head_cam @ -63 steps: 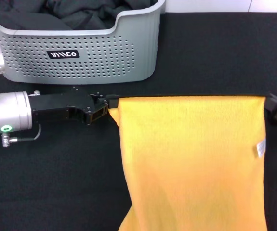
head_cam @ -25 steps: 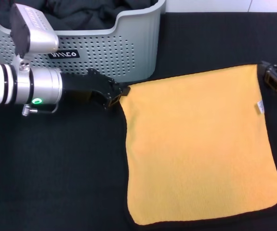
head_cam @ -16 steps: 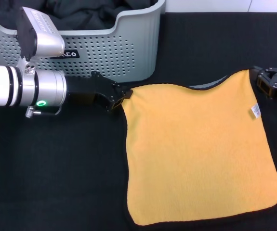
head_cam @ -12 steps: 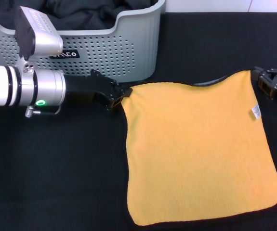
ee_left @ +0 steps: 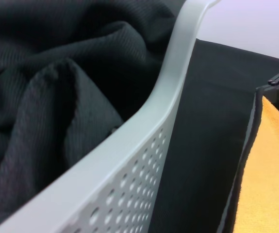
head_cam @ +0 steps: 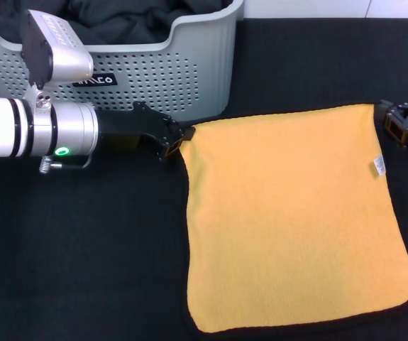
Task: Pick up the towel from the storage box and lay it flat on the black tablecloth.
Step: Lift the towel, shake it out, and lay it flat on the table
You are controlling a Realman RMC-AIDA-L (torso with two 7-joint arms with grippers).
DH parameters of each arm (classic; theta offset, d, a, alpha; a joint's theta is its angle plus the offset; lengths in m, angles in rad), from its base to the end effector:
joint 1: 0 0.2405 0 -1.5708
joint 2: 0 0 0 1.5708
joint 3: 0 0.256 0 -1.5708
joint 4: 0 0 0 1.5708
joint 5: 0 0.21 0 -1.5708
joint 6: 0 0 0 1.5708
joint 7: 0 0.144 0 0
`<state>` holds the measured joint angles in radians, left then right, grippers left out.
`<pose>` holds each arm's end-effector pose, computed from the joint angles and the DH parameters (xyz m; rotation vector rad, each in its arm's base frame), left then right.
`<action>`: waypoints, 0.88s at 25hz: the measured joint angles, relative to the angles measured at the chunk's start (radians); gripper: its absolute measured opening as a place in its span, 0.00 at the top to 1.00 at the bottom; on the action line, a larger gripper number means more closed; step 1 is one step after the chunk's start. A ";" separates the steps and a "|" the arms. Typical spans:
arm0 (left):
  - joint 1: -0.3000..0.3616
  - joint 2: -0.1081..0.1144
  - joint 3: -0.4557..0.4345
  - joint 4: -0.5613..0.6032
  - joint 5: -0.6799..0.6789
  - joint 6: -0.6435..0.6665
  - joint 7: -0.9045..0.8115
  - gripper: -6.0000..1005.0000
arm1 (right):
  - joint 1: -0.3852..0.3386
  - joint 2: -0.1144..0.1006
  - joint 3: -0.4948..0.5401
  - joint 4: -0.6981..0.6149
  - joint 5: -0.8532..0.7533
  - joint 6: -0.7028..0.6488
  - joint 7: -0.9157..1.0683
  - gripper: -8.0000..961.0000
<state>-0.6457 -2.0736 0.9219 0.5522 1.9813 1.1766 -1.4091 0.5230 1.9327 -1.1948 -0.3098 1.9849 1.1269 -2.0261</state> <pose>-0.2518 0.3757 -0.0405 -2.6929 -0.5863 -0.3710 0.3017 0.3669 0.0059 -2.3020 0.7225 0.7314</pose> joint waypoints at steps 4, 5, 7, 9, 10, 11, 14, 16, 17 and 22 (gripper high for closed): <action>0.001 -0.001 0.000 0.000 -0.001 0.000 0.000 0.95 | -0.001 0.000 0.000 0.000 0.001 -0.001 0.002 0.87; 0.001 -0.002 0.000 -0.001 -0.001 0.000 0.000 0.95 | -0.001 0.000 0.000 0.000 0.001 -0.001 0.002 0.86; 0.002 -0.002 0.000 -0.003 -0.001 0.000 0.000 0.95 | -0.002 0.000 0.000 0.001 0.001 -0.001 0.003 0.86; 0.002 -0.002 0.000 -0.005 -0.001 0.000 -0.003 0.95 | -0.003 0.000 0.000 0.001 0.002 -0.001 0.012 0.86; 0.002 -0.002 0.000 -0.006 -0.001 0.000 -0.005 0.94 | -0.003 0.000 0.000 0.001 0.002 -0.001 0.020 0.85; 0.002 -0.002 0.000 -0.007 -0.001 0.000 -0.007 0.94 | -0.003 -0.001 0.000 0.002 0.002 -0.001 0.027 0.85; 0.008 -0.002 -0.001 -0.011 -0.010 0.002 -0.010 0.94 | -0.005 -0.004 0.000 0.001 0.001 -0.001 0.042 0.84; 0.019 -0.001 -0.001 -0.011 -0.035 0.009 -0.010 0.90 | -0.009 -0.006 0.004 0.001 0.002 -0.001 0.051 0.84; 0.024 -0.001 -0.001 -0.011 -0.047 0.013 -0.010 0.88 | -0.011 -0.007 0.009 0.000 0.002 -0.001 0.053 0.84; 0.039 0.006 -0.002 -0.008 -0.078 0.034 -0.008 0.79 | -0.034 0.000 0.025 -0.024 0.000 0.001 0.048 0.75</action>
<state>-0.6063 -2.0678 0.9203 0.5444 1.9036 1.2106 -1.4172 0.4887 1.9323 -1.1695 -0.3336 1.9850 1.1276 -1.9781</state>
